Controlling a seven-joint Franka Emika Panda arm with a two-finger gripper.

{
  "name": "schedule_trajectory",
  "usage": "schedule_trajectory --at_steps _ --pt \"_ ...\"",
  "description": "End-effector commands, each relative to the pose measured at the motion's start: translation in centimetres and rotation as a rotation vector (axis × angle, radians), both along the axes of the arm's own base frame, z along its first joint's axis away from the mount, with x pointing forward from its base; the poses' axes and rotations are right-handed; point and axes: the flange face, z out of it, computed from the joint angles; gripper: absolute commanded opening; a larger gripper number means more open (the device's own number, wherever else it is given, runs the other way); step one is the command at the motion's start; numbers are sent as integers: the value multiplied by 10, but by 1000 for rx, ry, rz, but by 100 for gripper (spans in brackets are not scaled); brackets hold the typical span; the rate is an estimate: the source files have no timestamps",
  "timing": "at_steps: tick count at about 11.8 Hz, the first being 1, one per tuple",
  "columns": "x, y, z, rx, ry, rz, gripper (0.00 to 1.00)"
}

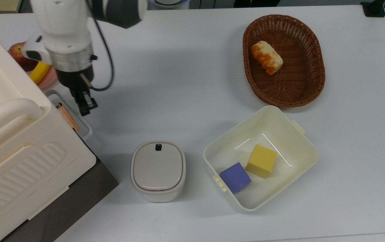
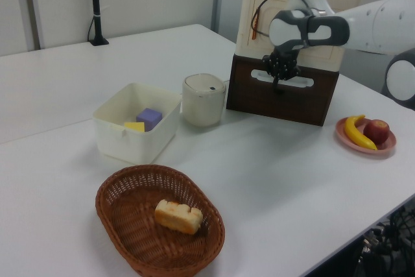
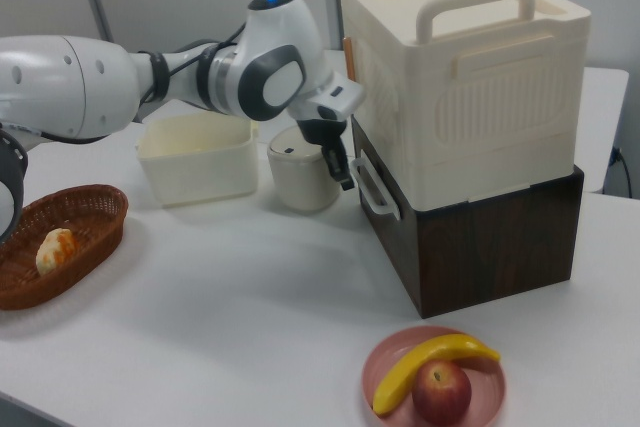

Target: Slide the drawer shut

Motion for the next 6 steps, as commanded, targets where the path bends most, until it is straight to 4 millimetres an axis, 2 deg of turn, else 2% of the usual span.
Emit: schedule_trajectory --at_steps 1,2,3,4,5,6 --pt "8 99 -22 -77 55 212 0" --pt "6 135 -24 -91 65 280 0" --pt "-1 160 -16 -98 92 337 0" --pt "-15 188 2 -104 143 450 0" --pt "-35 203 23 -111 211 558 0" --pt "-52 209 49 -125 250 652 5"
